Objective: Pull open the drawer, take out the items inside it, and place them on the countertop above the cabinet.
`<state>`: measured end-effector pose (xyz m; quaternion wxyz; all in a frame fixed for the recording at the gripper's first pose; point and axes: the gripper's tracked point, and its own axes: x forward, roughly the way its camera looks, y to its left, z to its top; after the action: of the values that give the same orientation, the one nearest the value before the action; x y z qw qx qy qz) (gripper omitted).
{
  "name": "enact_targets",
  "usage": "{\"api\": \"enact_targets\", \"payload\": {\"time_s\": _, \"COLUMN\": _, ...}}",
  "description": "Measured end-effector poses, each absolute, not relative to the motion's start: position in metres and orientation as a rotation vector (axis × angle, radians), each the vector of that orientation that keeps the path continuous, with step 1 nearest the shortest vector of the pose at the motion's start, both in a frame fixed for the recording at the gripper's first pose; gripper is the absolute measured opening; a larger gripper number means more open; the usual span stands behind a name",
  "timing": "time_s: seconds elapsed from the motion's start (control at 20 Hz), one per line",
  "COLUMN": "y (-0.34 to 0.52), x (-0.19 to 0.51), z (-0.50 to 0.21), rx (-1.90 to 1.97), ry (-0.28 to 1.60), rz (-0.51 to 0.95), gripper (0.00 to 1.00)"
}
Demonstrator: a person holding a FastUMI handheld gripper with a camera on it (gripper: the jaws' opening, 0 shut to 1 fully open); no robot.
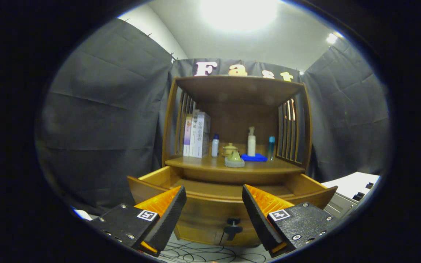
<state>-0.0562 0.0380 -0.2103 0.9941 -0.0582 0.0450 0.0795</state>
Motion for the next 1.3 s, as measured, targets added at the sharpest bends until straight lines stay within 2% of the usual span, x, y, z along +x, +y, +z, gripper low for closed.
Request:
{"api": "enact_targets", "payload": {"time_s": 0.4, "y": -0.002, "x": -0.032, "z": -0.271, "rx": -0.134, "ry": 0.189, "rz": 0.047, "gripper": 0.95}}
{"api": "enact_targets", "payload": {"time_s": 1.0, "y": -0.005, "x": -0.009, "z": -0.284, "rx": -0.121, "ry": 0.219, "rz": 0.033, "gripper": 0.95}}
{"api": "enact_targets", "payload": {"time_s": 1.3, "y": 0.0, "x": 0.028, "z": -0.276, "rx": -0.113, "ry": 0.198, "rz": 0.047, "gripper": 0.97}}
